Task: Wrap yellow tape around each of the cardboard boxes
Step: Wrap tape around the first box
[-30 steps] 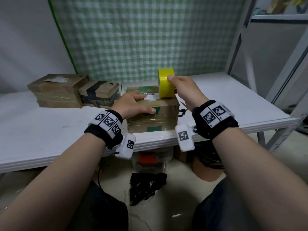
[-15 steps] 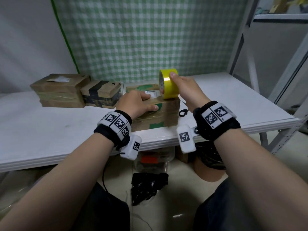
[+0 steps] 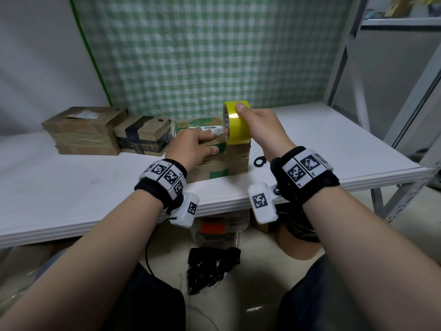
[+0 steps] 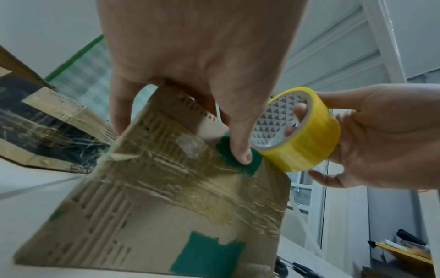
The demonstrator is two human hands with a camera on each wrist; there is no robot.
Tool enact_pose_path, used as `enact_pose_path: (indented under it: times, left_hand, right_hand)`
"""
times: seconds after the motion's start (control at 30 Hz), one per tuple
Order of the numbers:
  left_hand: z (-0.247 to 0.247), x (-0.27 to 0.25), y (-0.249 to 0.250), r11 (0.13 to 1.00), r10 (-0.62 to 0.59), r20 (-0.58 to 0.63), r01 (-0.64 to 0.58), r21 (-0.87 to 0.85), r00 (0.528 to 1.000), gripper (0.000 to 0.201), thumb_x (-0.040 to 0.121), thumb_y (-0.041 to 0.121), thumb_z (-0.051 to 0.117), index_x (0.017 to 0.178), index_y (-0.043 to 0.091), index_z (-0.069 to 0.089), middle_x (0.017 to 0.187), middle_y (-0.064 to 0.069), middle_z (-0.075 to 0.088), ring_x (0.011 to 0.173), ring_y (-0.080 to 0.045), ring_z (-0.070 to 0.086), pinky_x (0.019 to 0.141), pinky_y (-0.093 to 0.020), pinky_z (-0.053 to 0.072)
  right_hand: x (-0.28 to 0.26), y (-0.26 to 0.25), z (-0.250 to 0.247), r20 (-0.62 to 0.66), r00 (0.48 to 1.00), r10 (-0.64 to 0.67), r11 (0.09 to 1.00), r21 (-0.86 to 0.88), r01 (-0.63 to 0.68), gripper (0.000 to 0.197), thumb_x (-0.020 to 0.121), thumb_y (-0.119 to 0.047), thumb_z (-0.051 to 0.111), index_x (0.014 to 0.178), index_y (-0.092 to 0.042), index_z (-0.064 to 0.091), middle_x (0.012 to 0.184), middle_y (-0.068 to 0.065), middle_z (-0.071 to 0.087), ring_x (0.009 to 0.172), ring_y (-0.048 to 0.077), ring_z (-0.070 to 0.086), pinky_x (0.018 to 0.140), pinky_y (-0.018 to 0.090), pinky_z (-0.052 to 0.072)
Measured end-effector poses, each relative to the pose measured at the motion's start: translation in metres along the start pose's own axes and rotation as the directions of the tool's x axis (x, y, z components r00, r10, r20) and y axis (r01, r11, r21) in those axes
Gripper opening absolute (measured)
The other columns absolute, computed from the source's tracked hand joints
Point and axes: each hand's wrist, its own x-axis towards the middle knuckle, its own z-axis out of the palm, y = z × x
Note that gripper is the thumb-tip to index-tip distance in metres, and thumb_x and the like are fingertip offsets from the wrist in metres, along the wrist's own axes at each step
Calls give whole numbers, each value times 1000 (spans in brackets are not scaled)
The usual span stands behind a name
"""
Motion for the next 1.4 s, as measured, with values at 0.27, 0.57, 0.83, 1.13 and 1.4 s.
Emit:
enact_pose_path:
  times: [0.27, 0.57, 0.83, 1.13, 1.4]
  left_hand:
    - [0, 13, -10, 997, -64, -12, 63, -48, 998, 45, 80, 35, 84, 124, 33, 72, 140, 13, 62, 128, -11, 57, 114, -39, 41]
    - [-3, 16, -12, 991, -82, 8, 83, -102, 997, 44, 79, 31, 86, 121, 31, 73, 135, 10, 65, 123, -11, 59, 110, -35, 43]
    - [-4, 16, -12, 994, -75, 14, 76, -80, 997, 45, 79, 30, 86, 122, 30, 73, 136, 9, 65, 122, -10, 60, 109, -34, 44]
    - [-1, 13, -20, 995, -102, -135, 101, -18, 986, 77, 76, 22, 88, 145, 22, 53, 146, -4, 55, 132, -23, 53, 111, -46, 44]
    - [-4, 0, -32, 846, -443, -25, 409, -343, 896, 73, 93, 6, 53, 152, -4, 12, 130, -9, 56, 110, -25, 57, 92, -37, 51]
  right_hand:
    - [-12, -10, -2, 65, 989, 132, 984, 116, -139, 34, 101, -35, 57, 103, -1, 60, 64, 10, 73, 54, 22, 70, 59, 27, 58]
    - [-19, -10, 4, 181, 955, 233, 964, 90, -252, 43, 95, -35, 55, 125, -5, 49, 88, 28, 75, 86, 47, 74, 91, 59, 57]
    - [-23, 2, -1, 149, 954, 261, 962, 42, -270, 26, 100, -26, 47, 117, -7, 50, 61, 10, 70, 45, 24, 66, 36, 14, 39]
    - [-14, 12, 1, 103, 956, 274, 961, -55, -269, 26, 95, -37, 57, 99, -12, 53, 81, 3, 56, 58, 20, 56, 38, 15, 36]
    - [-3, 37, 3, 167, 940, 296, 955, -40, -294, 105, 60, -95, 56, 142, -31, 53, 145, -4, 55, 135, 24, 50, 112, 52, 39]
